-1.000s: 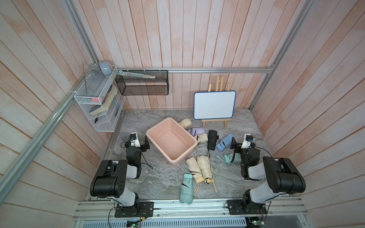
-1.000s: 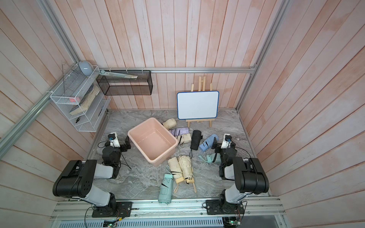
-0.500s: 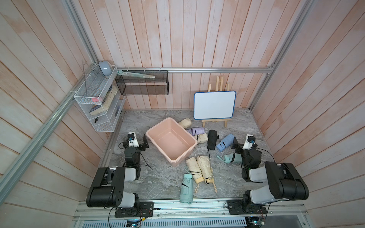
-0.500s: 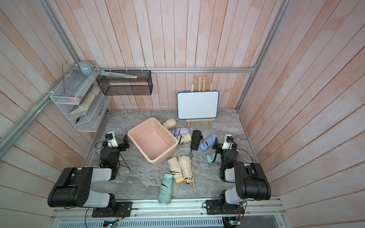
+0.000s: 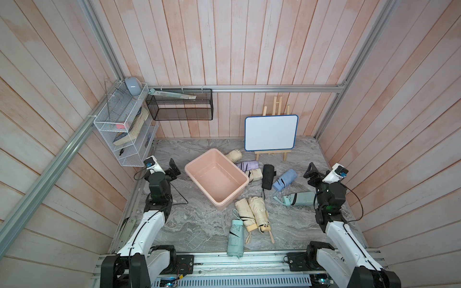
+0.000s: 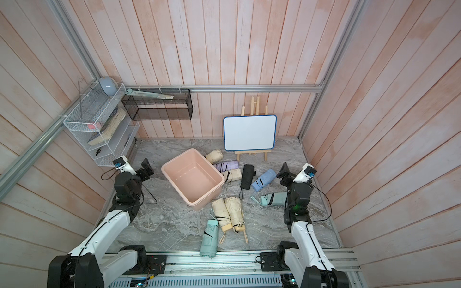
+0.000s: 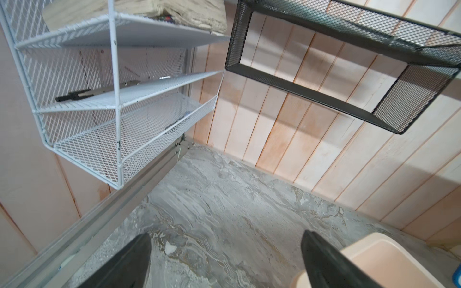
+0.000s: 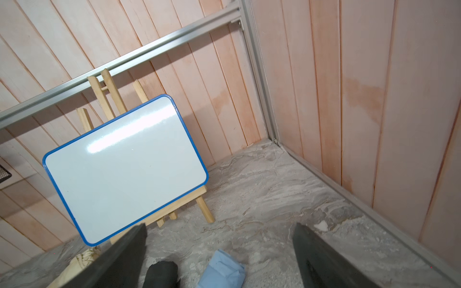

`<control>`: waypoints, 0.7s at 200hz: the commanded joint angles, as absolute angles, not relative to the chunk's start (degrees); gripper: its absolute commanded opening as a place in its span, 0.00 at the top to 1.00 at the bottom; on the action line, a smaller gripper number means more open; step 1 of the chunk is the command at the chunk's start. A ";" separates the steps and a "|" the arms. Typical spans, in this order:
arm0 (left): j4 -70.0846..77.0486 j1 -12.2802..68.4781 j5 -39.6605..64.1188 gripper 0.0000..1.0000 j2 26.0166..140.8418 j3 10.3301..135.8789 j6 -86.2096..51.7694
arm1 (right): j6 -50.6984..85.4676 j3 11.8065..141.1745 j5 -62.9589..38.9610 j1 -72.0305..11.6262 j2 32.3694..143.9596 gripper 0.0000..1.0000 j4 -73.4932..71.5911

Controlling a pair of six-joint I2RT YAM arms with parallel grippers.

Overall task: Put the umbrella into the storage box
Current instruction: Pick up the umbrella from the center of the board.

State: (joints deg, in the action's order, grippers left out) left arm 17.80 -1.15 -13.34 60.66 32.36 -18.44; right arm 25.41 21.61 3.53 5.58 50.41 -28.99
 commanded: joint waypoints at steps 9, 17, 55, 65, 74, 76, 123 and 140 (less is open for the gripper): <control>-4.25 -1.49 -6.72 0.00 60.53 37.91 -26.91 | 37.38 26.48 -4.50 5.76 50.09 0.06 -4.46; -7.21 -1.54 -5.25 0.00 60.77 39.26 -29.05 | 39.03 27.77 -6.25 5.31 50.00 0.08 -0.92; -18.99 -1.41 2.49 0.00 60.97 44.15 -35.52 | 47.26 31.85 -3.14 -9.20 47.14 0.09 13.61; -22.81 -1.41 3.02 0.00 60.40 45.28 -36.24 | 50.71 32.20 0.12 -14.60 46.17 0.09 16.50; -25.79 -1.34 4.03 0.00 59.36 46.08 -36.59 | 54.25 32.50 2.32 -18.15 45.55 0.10 19.56; -26.42 -1.32 4.39 0.00 59.09 46.24 -36.70 | 54.89 32.60 2.67 -18.77 45.47 0.10 20.25; -39.25 4.34 7.13 0.00 50.87 46.92 -42.55 | 63.11 33.16 1.29 -24.90 46.35 0.19 29.94; -42.38 10.36 5.27 0.01 48.94 48.09 -44.96 | 62.22 34.14 1.05 -25.05 47.26 0.19 32.37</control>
State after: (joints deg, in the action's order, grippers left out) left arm -34.09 4.60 5.10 51.40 45.34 -40.42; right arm 59.68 31.55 0.14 -24.45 46.37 24.64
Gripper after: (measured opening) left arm 0.996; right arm 0.811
